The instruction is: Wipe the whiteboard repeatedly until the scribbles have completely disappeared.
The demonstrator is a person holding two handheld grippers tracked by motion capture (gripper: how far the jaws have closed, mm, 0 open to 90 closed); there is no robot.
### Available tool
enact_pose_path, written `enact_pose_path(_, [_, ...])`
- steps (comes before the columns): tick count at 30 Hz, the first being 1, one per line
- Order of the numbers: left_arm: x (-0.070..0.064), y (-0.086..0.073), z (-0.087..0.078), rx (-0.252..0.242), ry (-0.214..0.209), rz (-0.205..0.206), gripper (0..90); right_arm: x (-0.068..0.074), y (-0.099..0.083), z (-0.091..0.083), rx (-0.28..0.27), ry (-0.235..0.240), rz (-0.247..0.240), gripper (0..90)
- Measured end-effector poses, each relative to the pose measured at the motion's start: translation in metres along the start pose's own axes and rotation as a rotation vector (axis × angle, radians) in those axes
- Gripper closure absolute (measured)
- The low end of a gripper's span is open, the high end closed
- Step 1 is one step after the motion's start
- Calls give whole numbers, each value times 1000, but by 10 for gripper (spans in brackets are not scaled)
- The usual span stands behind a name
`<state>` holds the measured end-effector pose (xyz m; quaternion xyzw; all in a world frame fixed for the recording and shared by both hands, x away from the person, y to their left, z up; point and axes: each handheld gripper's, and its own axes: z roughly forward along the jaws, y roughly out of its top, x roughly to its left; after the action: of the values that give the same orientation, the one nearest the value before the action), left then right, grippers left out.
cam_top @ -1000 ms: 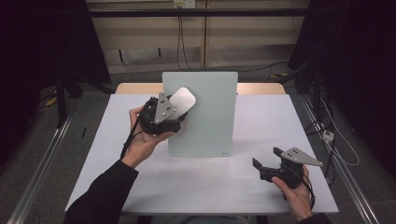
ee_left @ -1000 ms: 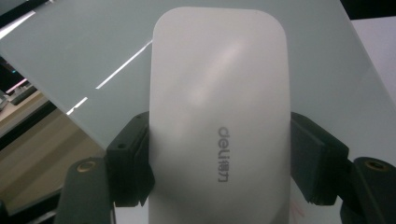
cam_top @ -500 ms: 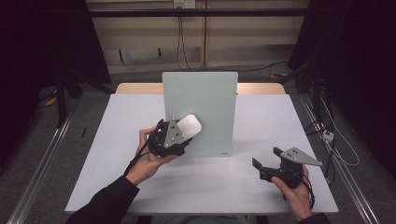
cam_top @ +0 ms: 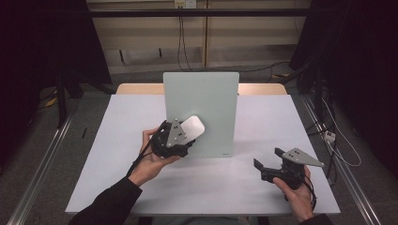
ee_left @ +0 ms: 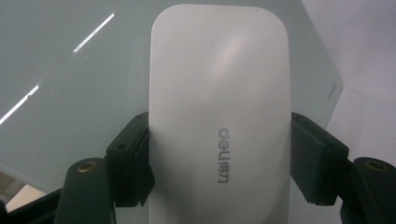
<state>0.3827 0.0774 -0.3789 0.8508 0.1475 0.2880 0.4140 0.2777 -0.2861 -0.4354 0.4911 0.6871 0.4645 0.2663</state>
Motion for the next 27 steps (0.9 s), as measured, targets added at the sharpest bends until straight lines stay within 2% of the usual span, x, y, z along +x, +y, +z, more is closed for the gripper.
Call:
enact_pose_path(6, [12, 11, -5, -35, 30, -24, 312, 0, 0, 0, 0, 1, 1, 86])
enact_pose_path(8, [13, 12, -5, -36, 32, -21, 312, 0, 0, 0, -1, 1, 0, 86])
enact_pose_path(12, [8, 9, -3, -23, 33, 4, 312, 0, 0, 0, 0, 0, 0, 86])
enact_pose_path(19, [-3, -5, 1, 2, 0, 7, 312, 1, 0, 0, 2, 1, -2, 86])
enact_pose_path(27, [-21, -24, 7, 61, -52, 28, 312, 1, 0, 0, 1, 0, -4, 86])
